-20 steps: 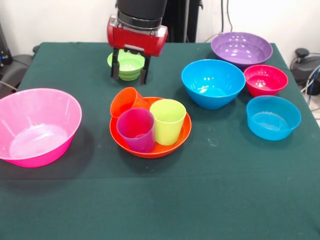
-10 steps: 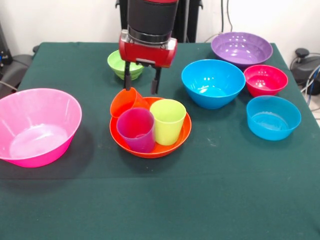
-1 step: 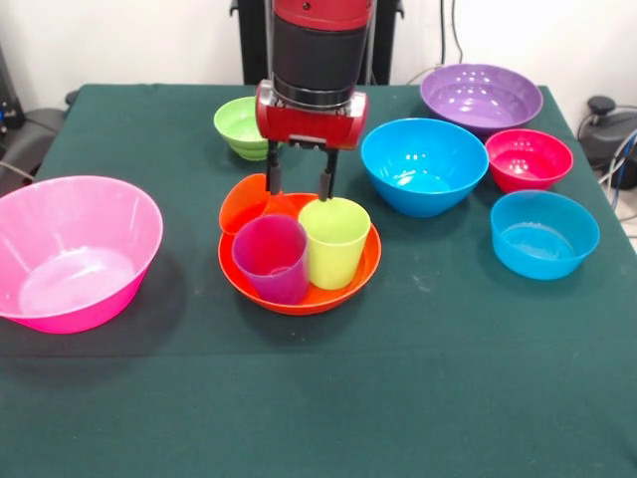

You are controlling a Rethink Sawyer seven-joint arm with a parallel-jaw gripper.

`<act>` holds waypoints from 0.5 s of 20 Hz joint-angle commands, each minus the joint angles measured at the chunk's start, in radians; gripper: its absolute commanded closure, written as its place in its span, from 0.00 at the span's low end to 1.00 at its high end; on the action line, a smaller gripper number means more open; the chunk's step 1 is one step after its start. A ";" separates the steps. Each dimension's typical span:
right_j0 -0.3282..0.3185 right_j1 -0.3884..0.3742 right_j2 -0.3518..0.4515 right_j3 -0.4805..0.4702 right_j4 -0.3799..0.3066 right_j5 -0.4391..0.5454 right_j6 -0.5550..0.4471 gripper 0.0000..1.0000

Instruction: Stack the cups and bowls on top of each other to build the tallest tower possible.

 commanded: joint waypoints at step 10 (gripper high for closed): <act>-0.040 0.053 0.039 -0.040 -0.099 -0.019 -0.325 0.00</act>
